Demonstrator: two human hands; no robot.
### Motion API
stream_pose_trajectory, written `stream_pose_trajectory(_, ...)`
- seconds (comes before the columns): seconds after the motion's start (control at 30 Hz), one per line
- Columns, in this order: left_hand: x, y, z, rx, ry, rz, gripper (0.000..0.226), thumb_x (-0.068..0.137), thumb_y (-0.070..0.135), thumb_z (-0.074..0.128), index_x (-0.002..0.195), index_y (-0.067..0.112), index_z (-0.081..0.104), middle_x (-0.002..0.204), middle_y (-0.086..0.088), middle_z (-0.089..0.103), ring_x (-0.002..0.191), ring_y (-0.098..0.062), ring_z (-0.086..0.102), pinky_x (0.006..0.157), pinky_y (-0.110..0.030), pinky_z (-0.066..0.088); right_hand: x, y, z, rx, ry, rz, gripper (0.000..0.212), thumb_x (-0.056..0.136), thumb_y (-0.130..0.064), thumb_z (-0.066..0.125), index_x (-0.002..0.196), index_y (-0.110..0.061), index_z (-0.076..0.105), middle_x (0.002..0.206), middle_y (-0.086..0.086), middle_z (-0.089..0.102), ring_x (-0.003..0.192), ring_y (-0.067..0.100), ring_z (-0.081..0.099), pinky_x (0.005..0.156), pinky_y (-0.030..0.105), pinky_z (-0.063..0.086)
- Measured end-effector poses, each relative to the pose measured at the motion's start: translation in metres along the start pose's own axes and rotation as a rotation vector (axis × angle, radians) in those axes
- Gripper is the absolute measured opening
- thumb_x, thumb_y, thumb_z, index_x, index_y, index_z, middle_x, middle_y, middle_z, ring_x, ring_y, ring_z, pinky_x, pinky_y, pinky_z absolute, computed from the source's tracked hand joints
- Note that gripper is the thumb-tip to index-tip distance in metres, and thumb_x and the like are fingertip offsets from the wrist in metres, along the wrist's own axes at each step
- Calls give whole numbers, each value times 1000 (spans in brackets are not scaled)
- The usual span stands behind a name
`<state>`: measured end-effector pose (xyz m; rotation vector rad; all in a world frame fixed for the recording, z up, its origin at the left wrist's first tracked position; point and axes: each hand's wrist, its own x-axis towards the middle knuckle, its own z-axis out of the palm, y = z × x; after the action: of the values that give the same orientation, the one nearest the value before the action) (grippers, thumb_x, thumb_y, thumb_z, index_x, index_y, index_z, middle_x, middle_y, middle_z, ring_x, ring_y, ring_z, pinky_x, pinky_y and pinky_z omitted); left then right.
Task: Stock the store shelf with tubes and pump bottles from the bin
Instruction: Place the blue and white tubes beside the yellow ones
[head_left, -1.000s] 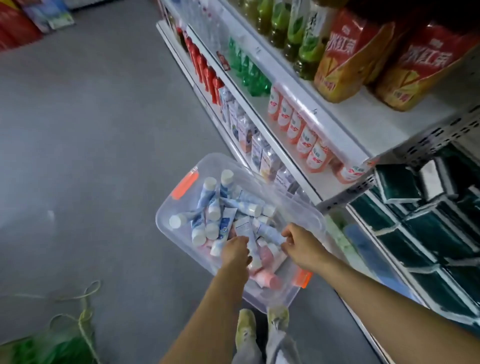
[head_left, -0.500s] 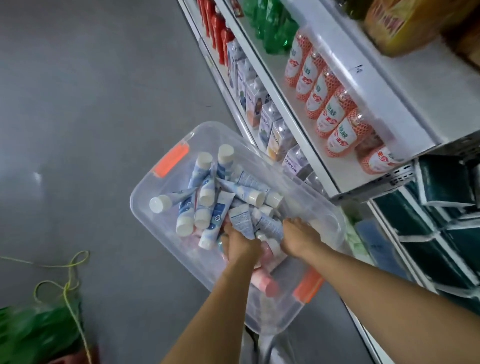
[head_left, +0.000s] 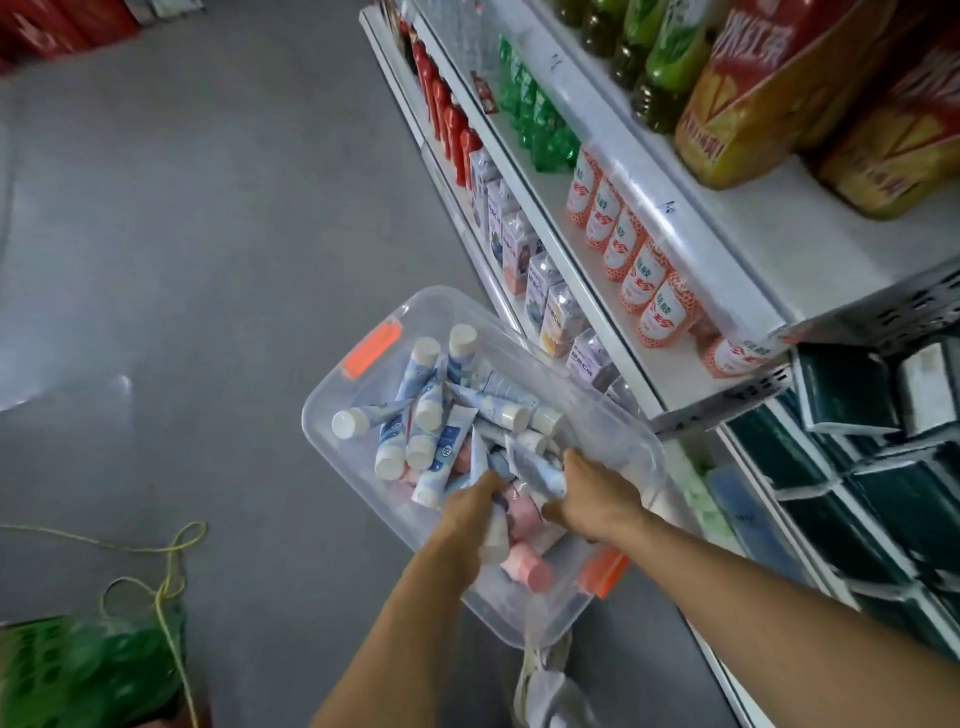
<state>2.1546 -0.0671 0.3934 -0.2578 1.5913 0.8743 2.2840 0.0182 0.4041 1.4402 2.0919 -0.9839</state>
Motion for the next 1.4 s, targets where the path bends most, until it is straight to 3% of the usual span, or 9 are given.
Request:
stream_pose_trajectory(0.13,-39,-3,-6,-143,-120,81,10,87,17,62,84,8,58,63,-9,61,48,-20,53,51,-28,46,-41,-6,-5,231,124,-35,43,86,-46,62,108,-18,38,107,5,60,93,28,62,70,36,48)
stream_pose_trajectory(0.37,-119,-28,-16,-279,-268,233,21,89,16,65,105,2,64,89,-16,68,72,-25,62,80,-51,57,-140,-24,-5,892,250,-165,30,83,-60,46,81,-30,53,81,1,61,71,19,56,66,36,44)
stream_pose_trajectory(0.53,-191,-52,-17,-267,-362,407,39,76,25,74,108,5,64,101,-17,71,90,-33,68,89,-54,53,-219,-22,3,728,453,-314,13,95,-41,45,99,-30,51,90,-11,62,84,13,61,79,38,50)
stream_pose_trajectory(0.73,-259,-85,-11,-250,-492,484,43,78,17,73,118,7,64,114,-21,68,101,-37,67,76,-48,58,-307,-4,16,661,601,-405,60,68,-50,67,122,-52,41,115,-10,58,101,12,61,85,34,52)
stream_pose_trajectory(0.83,-285,-101,-4,-207,-583,453,48,75,14,73,121,8,63,116,-20,68,102,-37,66,74,-48,59,-346,9,19,853,567,-344,59,72,-37,77,123,-35,47,105,-7,65,88,4,65,75,24,53)
stream_pose_trajectory(0.97,-315,-118,16,-109,-598,451,81,51,17,90,124,0,59,121,-24,64,110,-41,62,90,-59,51,-394,29,12,1137,477,-278,10,91,-23,65,93,-17,57,76,-4,65,55,4,60,49,25,45)
stream_pose_trajectory(1.07,-335,-130,36,-37,-587,460,66,55,13,86,115,-1,61,113,-24,67,98,-37,67,80,-53,57,-426,49,6,1155,432,-257,14,93,-20,62,82,-12,57,51,-12,56,45,4,54,46,27,47)
stream_pose_trajectory(1.27,-374,-164,84,110,-735,571,25,87,11,66,110,0,65,101,-21,72,83,-33,71,75,-47,59,-477,104,6,1189,502,-259,21,86,-19,70,105,-9,66,89,8,67,74,20,64,61,34,54)
stream_pose_trajectory(1.4,-399,-194,128,139,-828,603,29,89,21,64,113,5,65,113,-21,69,102,-38,66,87,-51,55,-512,147,2,1294,659,-248,28,84,-17,70,111,-11,67,103,14,72,82,24,68,66,38,57)
